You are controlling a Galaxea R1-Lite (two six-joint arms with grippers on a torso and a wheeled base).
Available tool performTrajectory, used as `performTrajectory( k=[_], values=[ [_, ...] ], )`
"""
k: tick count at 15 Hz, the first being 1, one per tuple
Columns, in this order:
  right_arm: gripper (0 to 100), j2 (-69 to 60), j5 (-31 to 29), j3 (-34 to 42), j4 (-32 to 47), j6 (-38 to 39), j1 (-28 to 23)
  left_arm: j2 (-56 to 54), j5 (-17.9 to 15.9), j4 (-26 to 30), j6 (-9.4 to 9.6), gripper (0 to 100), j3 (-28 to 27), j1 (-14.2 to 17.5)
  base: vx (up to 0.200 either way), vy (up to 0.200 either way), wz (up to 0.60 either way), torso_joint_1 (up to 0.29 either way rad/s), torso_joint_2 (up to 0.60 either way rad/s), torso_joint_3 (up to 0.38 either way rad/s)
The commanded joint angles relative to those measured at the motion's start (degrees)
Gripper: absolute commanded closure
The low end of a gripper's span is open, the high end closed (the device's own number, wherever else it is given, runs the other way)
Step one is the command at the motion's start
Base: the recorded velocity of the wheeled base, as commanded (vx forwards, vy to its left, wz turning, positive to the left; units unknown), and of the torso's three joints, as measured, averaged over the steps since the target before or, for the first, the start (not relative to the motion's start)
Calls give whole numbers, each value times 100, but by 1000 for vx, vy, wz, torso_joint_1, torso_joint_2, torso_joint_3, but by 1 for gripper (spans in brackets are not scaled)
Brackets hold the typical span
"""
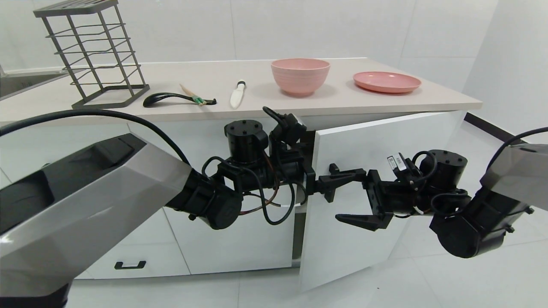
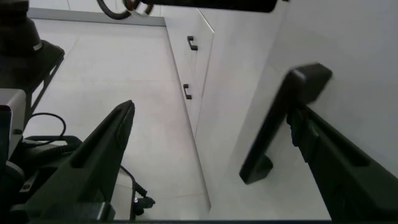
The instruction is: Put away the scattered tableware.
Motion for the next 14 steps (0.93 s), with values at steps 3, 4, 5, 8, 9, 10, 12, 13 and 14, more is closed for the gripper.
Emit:
performTrajectory(
  k=[3,4,5,8,9,10,12,13,14],
  values=[
    [0,322,-49,-53,8,-3,-272,1,6,-13,-6,0,-6,-31,0,0,0,0,0,0],
    [0,427,-190,26,8,-47,-589,-34,420,66,-41,0,-6,-39,0,0,0,0,0,0],
    [0,418,-339,166,8,-118,-773,-34,762,84,-41,0,-6,-48,0,0,0,0,0,0],
    [0,-267,-383,1309,8,-258,-967,-78,1149,93,-50,0,47,-75,0,0,0,0,0,0],
    [0,-645,-532,1827,8,-311,-967,-69,1448,128,-50,0,55,-127,0,0,0,0,0,0],
    [0,-1146,-726,2451,34,-408,-1011,-69,1755,172,-50,0,73,-206,0,0,0,0,0,0],
    [0,-2245,-981,3348,61,-513,-1239,-113,1922,154,-50,0,205,-356,0,0,0,0,0,0],
    [0,-2834,-1113,3576,78,-522,-1397,-192,1940,154,-50,0,381,-417,0,0,0,0,0,0],
    [0,-3378,-1183,3743,105,-522,-1564,-245,1949,101,-23,0,556,-479,0,0,0,0,0,0]
  ],
)
